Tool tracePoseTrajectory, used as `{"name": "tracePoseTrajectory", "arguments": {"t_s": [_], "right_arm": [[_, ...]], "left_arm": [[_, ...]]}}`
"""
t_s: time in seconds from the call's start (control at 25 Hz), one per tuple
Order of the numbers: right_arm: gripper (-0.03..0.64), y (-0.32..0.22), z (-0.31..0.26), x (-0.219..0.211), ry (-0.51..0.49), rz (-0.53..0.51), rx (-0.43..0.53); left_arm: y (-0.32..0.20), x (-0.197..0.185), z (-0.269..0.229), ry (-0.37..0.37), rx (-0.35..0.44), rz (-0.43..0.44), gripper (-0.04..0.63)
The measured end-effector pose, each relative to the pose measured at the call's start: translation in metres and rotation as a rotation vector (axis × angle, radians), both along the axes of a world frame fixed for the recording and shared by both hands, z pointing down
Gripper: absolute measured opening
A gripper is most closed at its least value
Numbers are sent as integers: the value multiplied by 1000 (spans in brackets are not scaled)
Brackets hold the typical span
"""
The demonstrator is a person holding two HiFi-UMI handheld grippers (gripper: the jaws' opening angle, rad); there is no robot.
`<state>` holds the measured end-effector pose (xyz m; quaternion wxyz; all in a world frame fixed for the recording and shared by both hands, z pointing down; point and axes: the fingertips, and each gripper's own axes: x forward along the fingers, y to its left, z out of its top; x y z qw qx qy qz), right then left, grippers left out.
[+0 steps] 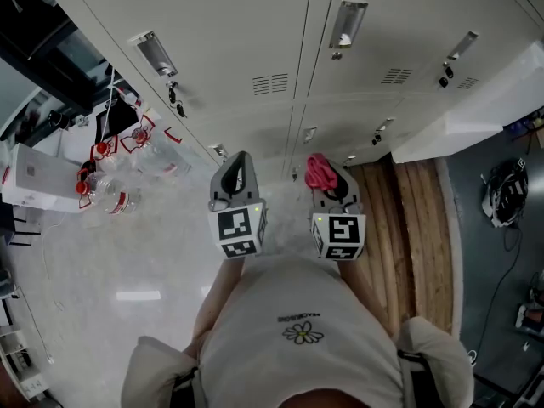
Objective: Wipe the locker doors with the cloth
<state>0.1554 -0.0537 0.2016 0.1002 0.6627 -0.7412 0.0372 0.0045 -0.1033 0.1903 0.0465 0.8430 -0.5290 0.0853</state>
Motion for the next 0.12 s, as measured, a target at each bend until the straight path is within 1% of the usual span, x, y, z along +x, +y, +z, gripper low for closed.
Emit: {"name": "tracePoseTrajectory", "arguments": {"t_s": [0.12], "right_arm": [[31,3,-2,3,9,12,12]], "left_arm": [[0,1,1,-5,-5,0,17]]}}
